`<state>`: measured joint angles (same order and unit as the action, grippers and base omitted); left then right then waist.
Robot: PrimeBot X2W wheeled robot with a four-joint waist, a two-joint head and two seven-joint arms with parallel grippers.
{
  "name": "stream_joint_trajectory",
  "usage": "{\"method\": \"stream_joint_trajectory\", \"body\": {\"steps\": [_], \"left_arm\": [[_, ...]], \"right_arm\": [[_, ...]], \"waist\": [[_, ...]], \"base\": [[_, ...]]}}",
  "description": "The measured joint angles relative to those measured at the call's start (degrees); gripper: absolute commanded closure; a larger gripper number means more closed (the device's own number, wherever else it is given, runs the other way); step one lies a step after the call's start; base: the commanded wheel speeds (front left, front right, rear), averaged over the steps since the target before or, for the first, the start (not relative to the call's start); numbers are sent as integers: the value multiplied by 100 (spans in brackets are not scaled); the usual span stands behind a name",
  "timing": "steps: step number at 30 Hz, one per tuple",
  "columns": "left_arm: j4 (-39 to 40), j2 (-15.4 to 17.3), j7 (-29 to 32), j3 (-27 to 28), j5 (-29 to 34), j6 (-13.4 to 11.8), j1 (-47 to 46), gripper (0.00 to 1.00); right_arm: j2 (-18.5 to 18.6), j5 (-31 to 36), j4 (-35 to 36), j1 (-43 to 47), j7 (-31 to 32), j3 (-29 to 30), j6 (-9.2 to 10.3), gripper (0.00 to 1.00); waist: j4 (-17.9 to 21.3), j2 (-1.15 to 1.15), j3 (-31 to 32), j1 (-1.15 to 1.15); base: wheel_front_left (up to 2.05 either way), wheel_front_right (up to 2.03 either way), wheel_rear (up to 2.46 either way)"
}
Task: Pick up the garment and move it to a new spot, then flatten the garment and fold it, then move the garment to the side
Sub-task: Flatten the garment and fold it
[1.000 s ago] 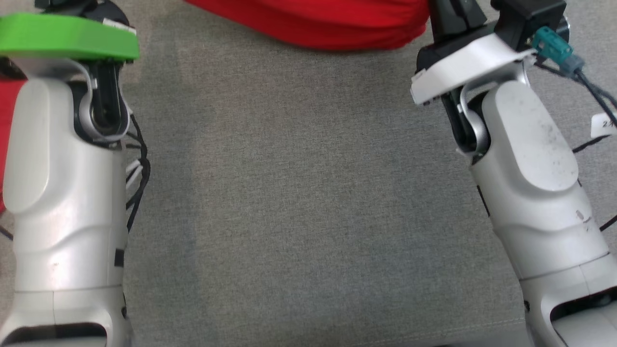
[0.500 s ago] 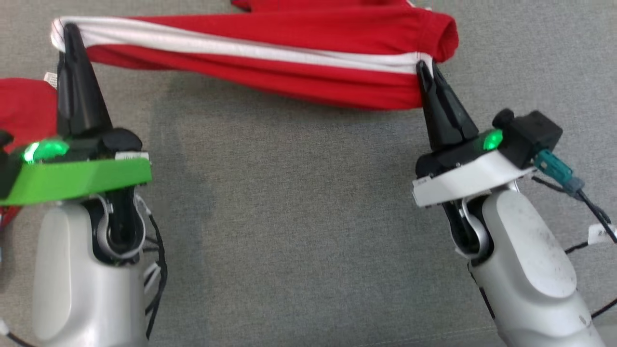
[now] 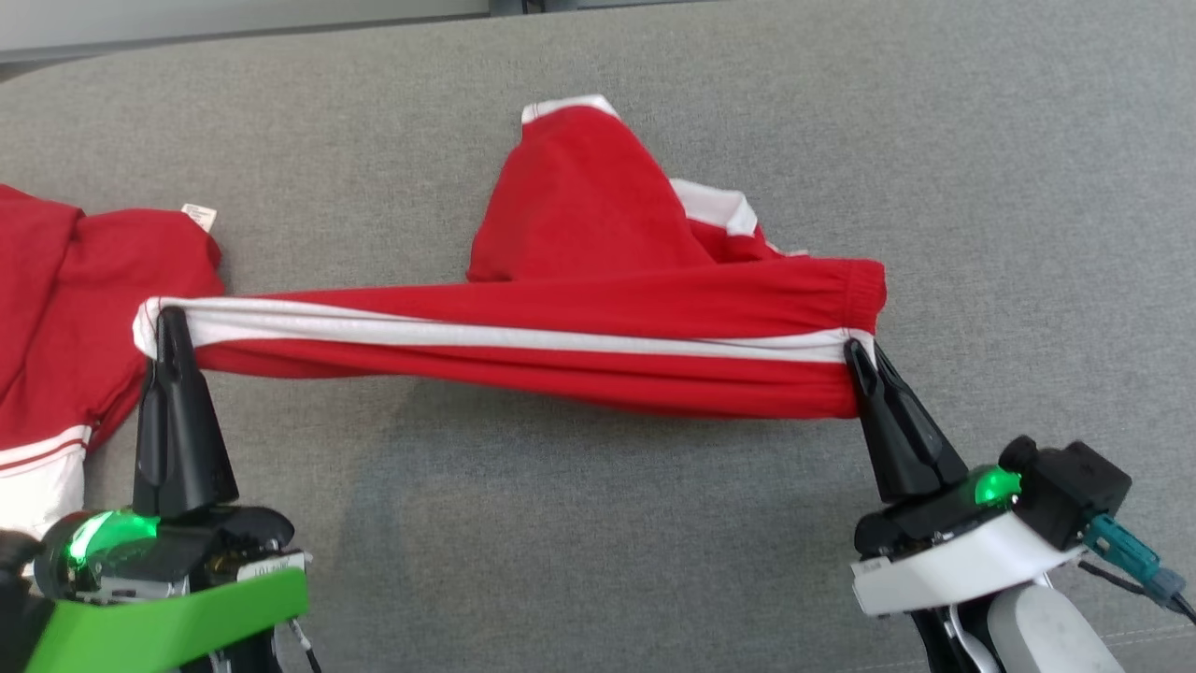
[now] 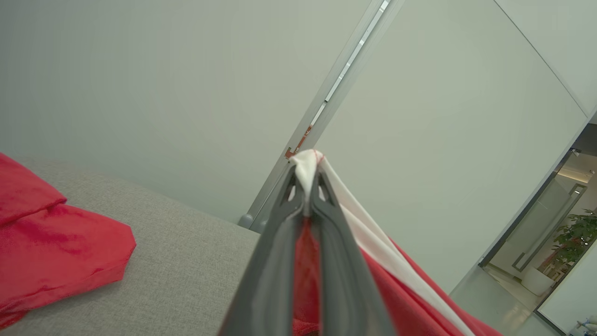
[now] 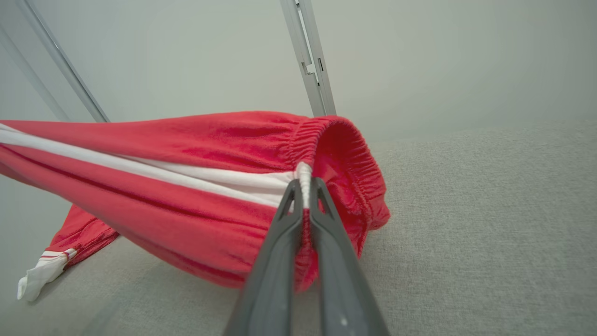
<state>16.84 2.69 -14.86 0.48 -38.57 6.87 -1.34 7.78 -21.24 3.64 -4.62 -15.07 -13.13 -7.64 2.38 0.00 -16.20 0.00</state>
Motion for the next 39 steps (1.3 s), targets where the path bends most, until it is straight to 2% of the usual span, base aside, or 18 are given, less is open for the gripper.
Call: {"method": "stream_joint_trajectory", "body": {"steps": [6, 13, 20, 26, 39], "left_arm": [[784, 4, -1, -219, 59, -242, 741, 100], [400, 3, -12, -427, 203, -286, 976, 100], [-767, 7, -19, -512, 474, -122, 315, 100], [-2009, 7, -26, -709, 964, 19, -836, 100], [-4355, 92, -26, -935, 1281, 44, -2662, 100]], "right_arm": [[278, -76, 512, 699, 1, -103, 1, 100], [332, -401, 115, 956, 1, -354, 8, 100], [-10, -501, -661, 505, 1, -303, 9, 100], [-309, -504, -1188, 15, 1, -45, 10, 100], [-486, -539, -1927, -793, 1, 14, 10, 100]], "waist": [[-22, 0, 362, 0], [93, 0, 447, 0], [198, 0, 301, 0], [293, 0, 133, 0], [610, 0, -284, 0]], "base": [[0, 0, 0], [0, 0, 0], [0, 0, 0], [0, 0, 0], [0, 0, 0]]}}
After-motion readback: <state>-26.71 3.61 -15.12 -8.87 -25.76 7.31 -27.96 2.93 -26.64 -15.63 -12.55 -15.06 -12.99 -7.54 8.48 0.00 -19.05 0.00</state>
